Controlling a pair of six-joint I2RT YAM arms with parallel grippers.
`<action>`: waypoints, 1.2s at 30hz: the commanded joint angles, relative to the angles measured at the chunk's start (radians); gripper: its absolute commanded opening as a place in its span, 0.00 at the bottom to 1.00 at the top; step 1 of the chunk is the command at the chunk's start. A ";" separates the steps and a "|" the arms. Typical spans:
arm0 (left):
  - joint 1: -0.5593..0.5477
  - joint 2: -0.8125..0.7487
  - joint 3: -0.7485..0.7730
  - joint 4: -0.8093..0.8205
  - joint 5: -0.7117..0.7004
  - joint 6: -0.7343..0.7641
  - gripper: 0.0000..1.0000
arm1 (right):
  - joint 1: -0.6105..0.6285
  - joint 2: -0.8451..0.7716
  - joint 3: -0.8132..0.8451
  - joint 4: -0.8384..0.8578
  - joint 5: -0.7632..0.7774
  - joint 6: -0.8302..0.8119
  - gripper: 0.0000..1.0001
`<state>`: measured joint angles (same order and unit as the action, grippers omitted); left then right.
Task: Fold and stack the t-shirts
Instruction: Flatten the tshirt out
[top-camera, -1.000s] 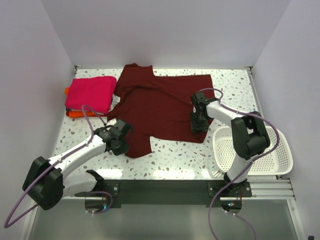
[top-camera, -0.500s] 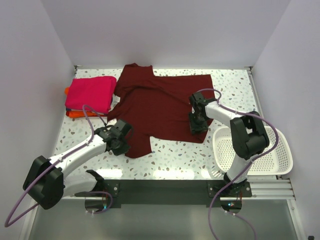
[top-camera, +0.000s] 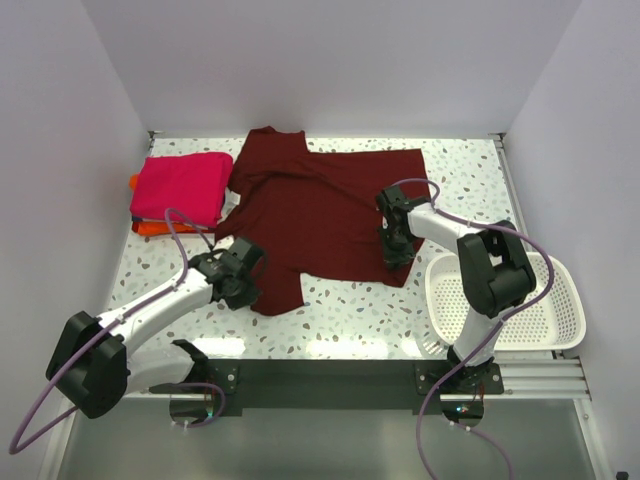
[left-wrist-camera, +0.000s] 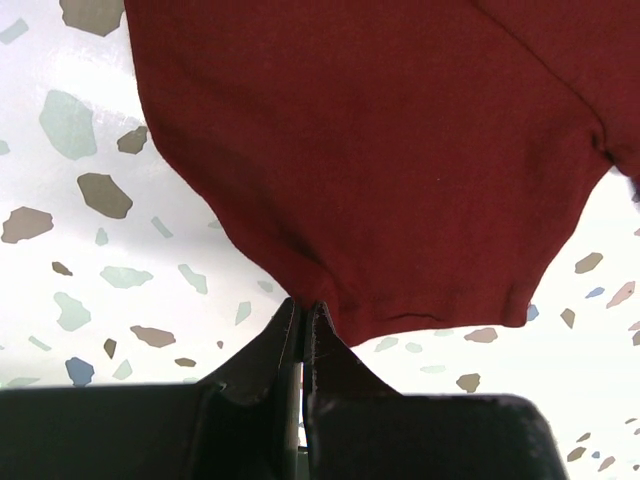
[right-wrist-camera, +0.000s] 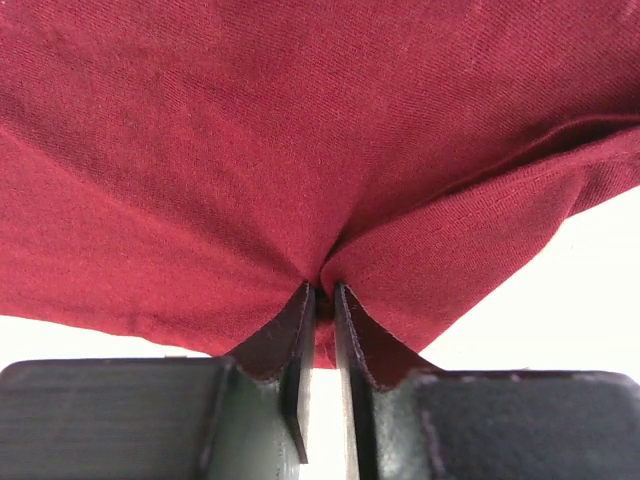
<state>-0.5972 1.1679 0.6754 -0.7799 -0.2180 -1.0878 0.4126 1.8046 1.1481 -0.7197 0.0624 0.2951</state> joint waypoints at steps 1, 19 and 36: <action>-0.004 -0.004 0.042 -0.007 -0.032 0.011 0.00 | 0.006 -0.016 0.019 -0.047 0.013 0.004 0.14; -0.004 -0.070 0.064 -0.076 -0.058 -0.004 0.00 | 0.006 -0.094 0.036 -0.138 -0.029 0.022 0.12; -0.004 -0.077 0.058 -0.076 -0.057 -0.011 0.00 | 0.005 -0.077 -0.028 -0.070 -0.061 0.044 0.18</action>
<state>-0.5972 1.1114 0.7033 -0.8433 -0.2440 -1.0889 0.4141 1.7470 1.1168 -0.7994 0.0113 0.3264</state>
